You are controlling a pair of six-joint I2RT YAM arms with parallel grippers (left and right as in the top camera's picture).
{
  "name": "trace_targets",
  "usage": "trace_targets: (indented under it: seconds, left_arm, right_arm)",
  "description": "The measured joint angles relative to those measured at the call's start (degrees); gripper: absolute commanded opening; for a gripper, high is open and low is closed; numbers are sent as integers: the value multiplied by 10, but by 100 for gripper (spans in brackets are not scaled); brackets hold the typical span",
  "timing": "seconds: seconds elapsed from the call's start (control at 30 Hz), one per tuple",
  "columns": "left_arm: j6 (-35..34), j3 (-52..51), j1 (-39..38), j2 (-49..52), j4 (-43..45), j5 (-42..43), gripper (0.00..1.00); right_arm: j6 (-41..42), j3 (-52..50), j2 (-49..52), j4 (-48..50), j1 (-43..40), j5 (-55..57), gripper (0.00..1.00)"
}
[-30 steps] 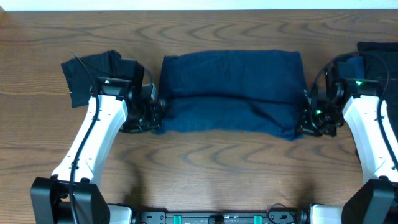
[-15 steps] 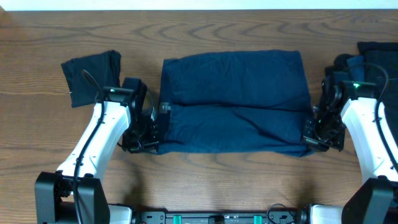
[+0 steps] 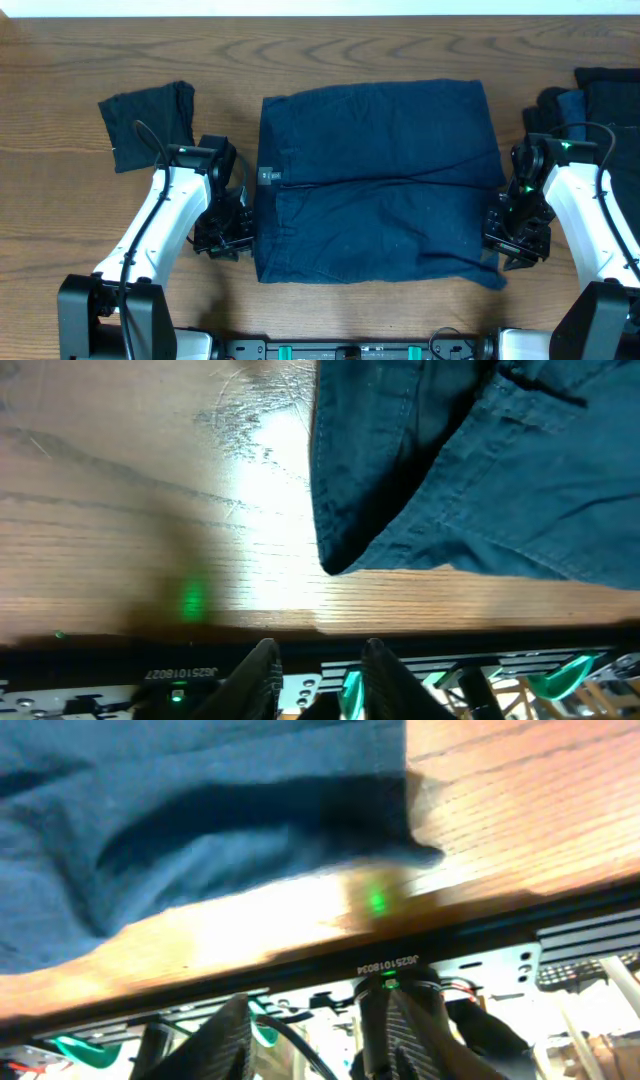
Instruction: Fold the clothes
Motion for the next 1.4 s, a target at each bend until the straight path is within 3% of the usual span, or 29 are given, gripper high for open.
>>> trace_targets:
  seconds: [0.27,0.33,0.53,0.8,1.1,1.4]
  left_arm:
    - [0,57,0,0,-3,0,39]
    - [10,65,0,-1,11,0,41]
    - [22,64,0,0,71,0,42]
    - [23,39,0,0,133,0,45]
    - [28,19,0,13,198,7,61]
    - [65,2,0,30,256,84,64]
  right_arm:
    - [-26,100,0,-39,0,-11,55]
    - [-33,130,0,-28,0,-12,51]
    - [-48,152,-2,88,0,-13,27]
    - [-48,79,5,195,0,3,29]
    - [-47,-26,13,391,0,27,30]
    - [-47,-45,13,436,0,54,31]
